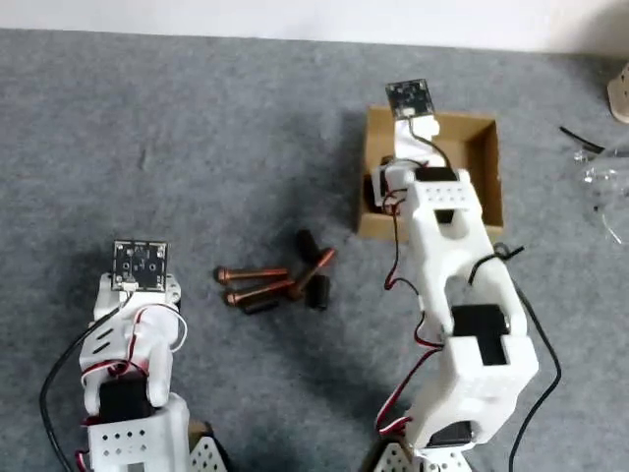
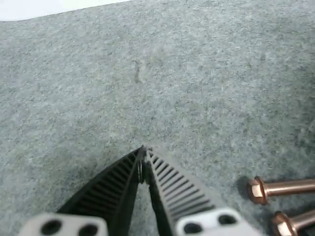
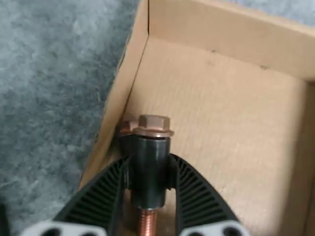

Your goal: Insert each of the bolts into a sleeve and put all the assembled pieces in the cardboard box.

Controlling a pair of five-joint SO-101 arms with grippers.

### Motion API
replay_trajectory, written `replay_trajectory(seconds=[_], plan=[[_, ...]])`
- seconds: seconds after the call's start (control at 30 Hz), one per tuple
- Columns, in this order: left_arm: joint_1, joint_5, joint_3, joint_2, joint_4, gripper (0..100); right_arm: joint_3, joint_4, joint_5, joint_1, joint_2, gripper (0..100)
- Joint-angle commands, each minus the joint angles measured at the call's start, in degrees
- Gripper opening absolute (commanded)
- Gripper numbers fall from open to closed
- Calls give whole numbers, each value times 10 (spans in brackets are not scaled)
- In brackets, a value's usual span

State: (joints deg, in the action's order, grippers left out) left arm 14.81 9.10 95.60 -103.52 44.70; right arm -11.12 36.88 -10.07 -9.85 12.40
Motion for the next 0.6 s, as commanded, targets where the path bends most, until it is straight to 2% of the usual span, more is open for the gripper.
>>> replay_trajectory(seconds=[0.0,0.07,0.23,0.37,0.57], plan=[[8,-2,-15,-8,2,7,32,3,35,-4,-7,9],[8,-2,-15,-8,2,7,32,4,56,-4,-5,56],[8,-2,-15,-9,2,7,31,5,56,-4,-2,232],[7,-2,-11,-9,-7,8,34,28,56,3,-6,235],[7,-2,-9,-9,-12,8,32,116,60,2,-51,235]])
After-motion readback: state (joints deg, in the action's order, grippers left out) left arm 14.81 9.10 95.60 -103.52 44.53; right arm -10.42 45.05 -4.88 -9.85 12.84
